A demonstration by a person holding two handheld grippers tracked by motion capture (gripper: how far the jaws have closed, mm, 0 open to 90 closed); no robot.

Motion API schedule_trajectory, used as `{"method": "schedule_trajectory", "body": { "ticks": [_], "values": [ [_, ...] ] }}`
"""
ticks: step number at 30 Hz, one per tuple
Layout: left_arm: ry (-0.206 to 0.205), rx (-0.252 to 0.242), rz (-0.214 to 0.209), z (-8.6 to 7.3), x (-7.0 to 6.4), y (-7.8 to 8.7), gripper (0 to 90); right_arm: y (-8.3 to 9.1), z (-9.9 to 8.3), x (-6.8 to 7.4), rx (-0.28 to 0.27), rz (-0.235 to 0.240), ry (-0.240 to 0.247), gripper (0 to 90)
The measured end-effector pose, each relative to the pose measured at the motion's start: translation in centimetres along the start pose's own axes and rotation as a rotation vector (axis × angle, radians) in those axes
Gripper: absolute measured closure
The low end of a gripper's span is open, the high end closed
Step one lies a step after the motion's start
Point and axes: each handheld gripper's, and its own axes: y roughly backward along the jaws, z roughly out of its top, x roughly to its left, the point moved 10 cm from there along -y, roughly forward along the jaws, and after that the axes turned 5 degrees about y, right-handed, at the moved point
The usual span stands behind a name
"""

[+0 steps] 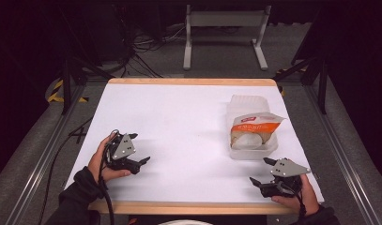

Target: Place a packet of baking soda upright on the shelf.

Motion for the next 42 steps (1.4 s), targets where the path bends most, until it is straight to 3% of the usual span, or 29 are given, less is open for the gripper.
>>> {"method": "schedule_trajectory", "body": {
  "ticks": [4,12,21,27,42],
  "values": [
    [0.022,0.010,0.007,-1.4,0.4,0.3,10.9,-0.1,-0.1,0.0,0.007,0.000,0.003,17.3],
    [0.103,0.002,0.026,-4.0,1.3,1.9,10.8,-0.5,0.3,0.1,0.005,0.007,0.015,17.3],
    [0.242,-0.064,0.020,-5.8,2.0,3.8,10.4,-1.1,0.8,0.1,0.004,0.013,0.033,17.3],
    [0.280,-0.074,0.020,-6.5,1.9,4.4,10.4,-1.4,1.0,0.2,0.001,0.026,0.042,17.4],
    [0.327,-0.099,0.038,-8.0,1.8,5.7,10.3,-1.6,1.2,1.1,0.008,0.067,0.073,18.0]
  ]
}}
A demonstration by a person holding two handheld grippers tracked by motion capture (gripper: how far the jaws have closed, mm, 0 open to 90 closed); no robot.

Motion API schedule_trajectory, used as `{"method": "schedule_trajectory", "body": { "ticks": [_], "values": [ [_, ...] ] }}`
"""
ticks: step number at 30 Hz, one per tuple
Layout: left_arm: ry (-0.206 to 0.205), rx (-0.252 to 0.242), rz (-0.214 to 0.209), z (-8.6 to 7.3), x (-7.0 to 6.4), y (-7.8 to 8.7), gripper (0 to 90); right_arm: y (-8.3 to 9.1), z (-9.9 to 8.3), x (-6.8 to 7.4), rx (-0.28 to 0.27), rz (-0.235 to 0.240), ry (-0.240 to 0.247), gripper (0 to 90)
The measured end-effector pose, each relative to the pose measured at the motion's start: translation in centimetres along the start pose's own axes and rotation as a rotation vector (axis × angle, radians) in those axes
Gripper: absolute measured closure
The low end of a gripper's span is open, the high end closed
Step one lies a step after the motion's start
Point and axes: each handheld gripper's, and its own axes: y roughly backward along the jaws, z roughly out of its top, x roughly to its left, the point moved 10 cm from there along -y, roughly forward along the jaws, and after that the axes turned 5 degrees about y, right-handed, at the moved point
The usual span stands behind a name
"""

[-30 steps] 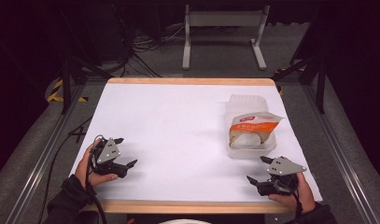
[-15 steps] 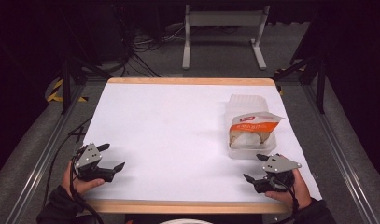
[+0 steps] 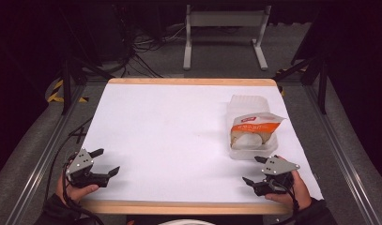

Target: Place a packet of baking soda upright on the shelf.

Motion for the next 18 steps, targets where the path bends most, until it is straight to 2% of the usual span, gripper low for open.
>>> {"method": "schedule_trajectory", "body": {
  "ticks": [6,12,18],
  "values": [
    [0.006,0.000,0.006,-0.2,0.0,0.0,9.3,0.6,-0.5,0.6,0.022,0.004,0.019,21.0],
    [0.008,-0.005,0.000,-0.2,-0.1,-0.3,8.4,1.8,-0.9,0.3,0.008,-0.013,-0.021,22.0],
    [0.004,-0.012,-0.004,-0.1,-0.1,-0.2,8.2,1.7,-1.2,-0.2,0.026,-0.050,-0.035,22.5]
  ]
}}
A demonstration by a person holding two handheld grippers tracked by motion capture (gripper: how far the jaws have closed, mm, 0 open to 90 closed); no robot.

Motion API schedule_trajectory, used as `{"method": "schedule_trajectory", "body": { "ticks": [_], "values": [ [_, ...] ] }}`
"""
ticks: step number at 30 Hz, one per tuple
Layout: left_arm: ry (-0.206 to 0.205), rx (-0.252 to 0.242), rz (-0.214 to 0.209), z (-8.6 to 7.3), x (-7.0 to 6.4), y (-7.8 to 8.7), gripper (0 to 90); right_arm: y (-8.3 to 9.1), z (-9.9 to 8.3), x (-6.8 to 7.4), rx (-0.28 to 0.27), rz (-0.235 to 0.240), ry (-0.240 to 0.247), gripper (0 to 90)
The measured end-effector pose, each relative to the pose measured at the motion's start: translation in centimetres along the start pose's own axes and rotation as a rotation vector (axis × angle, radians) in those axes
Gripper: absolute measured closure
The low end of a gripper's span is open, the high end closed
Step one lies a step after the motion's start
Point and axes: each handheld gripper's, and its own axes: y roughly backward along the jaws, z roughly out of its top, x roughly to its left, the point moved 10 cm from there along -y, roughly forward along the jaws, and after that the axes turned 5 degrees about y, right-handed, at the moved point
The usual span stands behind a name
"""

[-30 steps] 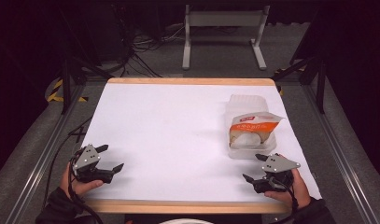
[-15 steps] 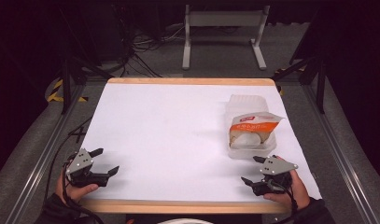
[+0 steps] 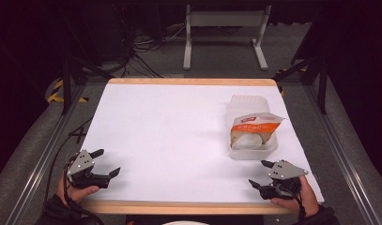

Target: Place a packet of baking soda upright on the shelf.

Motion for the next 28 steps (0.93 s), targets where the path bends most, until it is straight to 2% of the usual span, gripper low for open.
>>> {"method": "schedule_trajectory", "body": {
  "ticks": [7,23,28],
  "values": [
    [-0.001,0.012,-0.003,0.0,-0.1,-0.2,8.2,-0.2,-0.6,-0.4,0.026,-0.005,-0.013,22.8],
    [-0.004,0.030,-0.009,0.0,-0.2,-0.9,8.4,-0.3,-0.7,-0.4,0.020,0.002,-0.016,22.3],
    [-0.016,0.037,-0.017,0.4,-0.3,-1.4,8.6,0.1,-1.1,-0.4,0.020,-0.006,-0.024,22.2]
  ]
}}
